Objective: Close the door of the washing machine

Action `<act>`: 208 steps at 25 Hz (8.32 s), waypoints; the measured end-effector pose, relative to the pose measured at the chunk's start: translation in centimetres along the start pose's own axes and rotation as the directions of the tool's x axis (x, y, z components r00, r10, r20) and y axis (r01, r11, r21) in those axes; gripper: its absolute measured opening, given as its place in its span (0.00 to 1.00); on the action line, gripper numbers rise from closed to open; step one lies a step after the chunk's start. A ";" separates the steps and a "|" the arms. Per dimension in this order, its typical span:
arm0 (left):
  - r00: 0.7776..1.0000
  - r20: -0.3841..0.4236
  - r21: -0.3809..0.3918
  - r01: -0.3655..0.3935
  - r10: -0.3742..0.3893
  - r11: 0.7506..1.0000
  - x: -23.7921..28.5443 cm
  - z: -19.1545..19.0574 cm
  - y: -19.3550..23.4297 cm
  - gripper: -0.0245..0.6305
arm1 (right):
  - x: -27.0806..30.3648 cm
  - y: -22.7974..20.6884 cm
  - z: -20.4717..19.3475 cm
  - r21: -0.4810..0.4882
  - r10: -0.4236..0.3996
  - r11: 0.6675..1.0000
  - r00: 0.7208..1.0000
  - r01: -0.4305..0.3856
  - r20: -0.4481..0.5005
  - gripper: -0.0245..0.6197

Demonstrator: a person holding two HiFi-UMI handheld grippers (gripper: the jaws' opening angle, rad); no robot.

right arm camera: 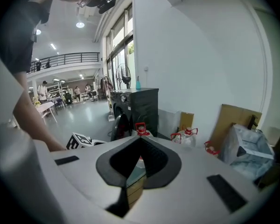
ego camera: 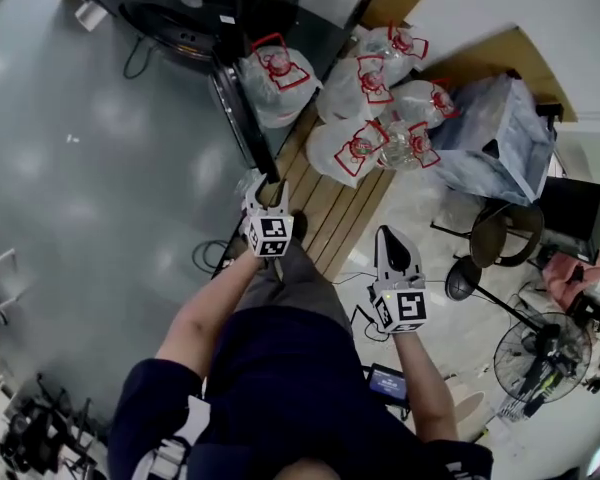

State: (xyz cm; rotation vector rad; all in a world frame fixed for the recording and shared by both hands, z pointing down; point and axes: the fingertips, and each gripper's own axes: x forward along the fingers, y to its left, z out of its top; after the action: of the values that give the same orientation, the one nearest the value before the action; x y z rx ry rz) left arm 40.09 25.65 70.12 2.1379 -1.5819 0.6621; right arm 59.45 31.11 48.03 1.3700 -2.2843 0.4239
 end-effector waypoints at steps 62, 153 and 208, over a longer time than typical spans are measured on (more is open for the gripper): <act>0.851 -0.233 -0.017 -0.487 0.470 0.873 -2.7 -11.8 19.1 0.20 | 5.8 -0.5 -1.0 -0.075 0.363 0.926 0.928 -0.369 -0.083 0.07; 0.945 -0.320 0.321 0.179 -0.071 0.930 9.2 -2.8 70.5 0.25 | 44.9 47.3 22.5 -0.020 0.475 0.874 0.861 -0.486 -0.183 0.07; 0.910 -0.321 0.533 0.402 -0.261 0.744 24.9 9.5 77.4 0.25 | 56.8 46.2 26.2 0.137 0.249 0.963 0.959 -0.231 -0.137 0.07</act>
State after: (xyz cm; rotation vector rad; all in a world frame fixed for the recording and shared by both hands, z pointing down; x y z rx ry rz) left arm -26.63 -20.66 79.87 2.5648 -0.8861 1.3541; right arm -10.46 -2.61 53.29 1.0730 -2.3356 0.7301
